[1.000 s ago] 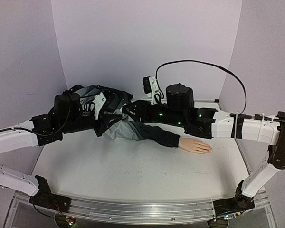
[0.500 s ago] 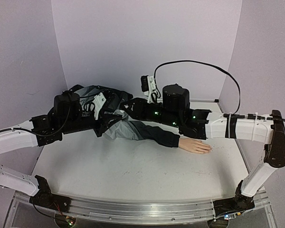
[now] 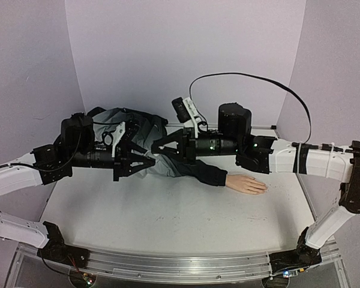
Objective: Paint the nails
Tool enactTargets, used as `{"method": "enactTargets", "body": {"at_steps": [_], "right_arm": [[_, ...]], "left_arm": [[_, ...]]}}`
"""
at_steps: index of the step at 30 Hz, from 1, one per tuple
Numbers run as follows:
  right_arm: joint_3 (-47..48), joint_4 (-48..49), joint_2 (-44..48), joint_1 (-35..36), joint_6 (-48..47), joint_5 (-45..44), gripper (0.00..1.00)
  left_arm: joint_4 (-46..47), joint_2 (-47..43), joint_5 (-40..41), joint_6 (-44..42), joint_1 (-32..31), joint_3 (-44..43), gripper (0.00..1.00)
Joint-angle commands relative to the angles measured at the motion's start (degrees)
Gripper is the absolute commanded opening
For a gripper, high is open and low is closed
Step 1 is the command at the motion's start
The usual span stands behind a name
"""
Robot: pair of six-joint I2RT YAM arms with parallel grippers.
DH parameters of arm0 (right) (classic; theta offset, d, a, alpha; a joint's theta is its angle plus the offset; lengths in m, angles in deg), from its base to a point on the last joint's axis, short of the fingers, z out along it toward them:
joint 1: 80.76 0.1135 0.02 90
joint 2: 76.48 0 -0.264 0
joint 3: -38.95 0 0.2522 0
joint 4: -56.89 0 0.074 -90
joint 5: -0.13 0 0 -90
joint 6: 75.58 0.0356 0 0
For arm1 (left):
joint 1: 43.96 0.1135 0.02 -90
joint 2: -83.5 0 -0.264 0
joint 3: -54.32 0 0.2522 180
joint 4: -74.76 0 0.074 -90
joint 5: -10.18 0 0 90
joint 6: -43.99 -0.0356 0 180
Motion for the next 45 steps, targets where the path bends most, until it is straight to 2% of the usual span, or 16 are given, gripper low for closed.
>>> {"method": "enactTargets", "body": {"at_steps": [1, 3, 5, 6, 7, 9, 11, 13, 15, 17, 24, 31, 35, 45], "right_arm": [[2.2, -4.4, 2.3, 3.1, -9.8, 23.0, 0.00], [0.7, -4.4, 4.2, 3.1, -10.3, 21.1, 0.00], [-0.5, -4.4, 6.0, 3.1, -10.4, 17.3, 0.00], [-1.0, -4.4, 6.9, 3.1, -10.2, 14.0, 0.00], [-1.5, -4.4, 7.9, 3.0, -9.6, 6.7, 0.04], [-2.9, -4.4, 10.1, 3.1, -7.3, -6.5, 0.37], [-4.3, -4.3, 11.9, 3.1, -2.3, -19.4, 0.62], [-5.3, -4.3, 13.0, 3.1, 1.1, -27.6, 0.76], [-5.1, -4.4, 12.8, 3.1, 5.4, -31.3, 0.82], [-3.9, -4.4, 11.5, 3.1, 8.6, -32.4, 0.82], [6.3, -4.3, 1.0, 3.1, 17.4, -28.6, 0.79], [10.8, -4.0, -4.9, 3.1, 23.7, -31.8, 0.61], [11.2, -2.7, -6.0, 3.1, 25.5, -32.5, 0.44], [14.4, 0.3, -9.9, 3.1, 27.4, -31.0, 0.33]], "left_arm": [[4.9, 2.2, -28.1, 1.1, -1.6, -2.7, 0.00], [4.9, 2.8, -27.6, 1.3, -1.5, -3.0, 0.00], [4.9, 2.9, -23.8, 1.5, -1.5, -2.9, 0.00], [4.9, 2.9, -20.3, 1.7, -1.5, -2.8, 0.00], [4.9, 2.8, -15.9, 1.7, -1.5, -2.6, 0.00], [4.9, 2.7, -3.8, 2.3, -1.5, -2.4, 0.00], [4.9, 2.3, 8.2, 1.8, -1.5, -2.1, 0.00], [4.9, 1.7, 18.2, 1.5, -1.5, -1.7, 0.00], [5.0, 0.9, 24.3, 1.2, -1.5, -1.2, 0.00], [5.0, 0.6, 27.5, 1.1, -1.5, -1.2, 0.00], [5.0, 0.5, 28.4, 1.2, -1.5, -1.1, 0.00], [5.0, 0.3, 29.4, 0.7, -1.6, -0.9, 0.00], [5.0, 0.1, 29.4, 0.5, -1.6, -0.9, 0.00], [5.0, 0.3, 29.5, 0.8, -1.6, -0.9, 0.00]]}}
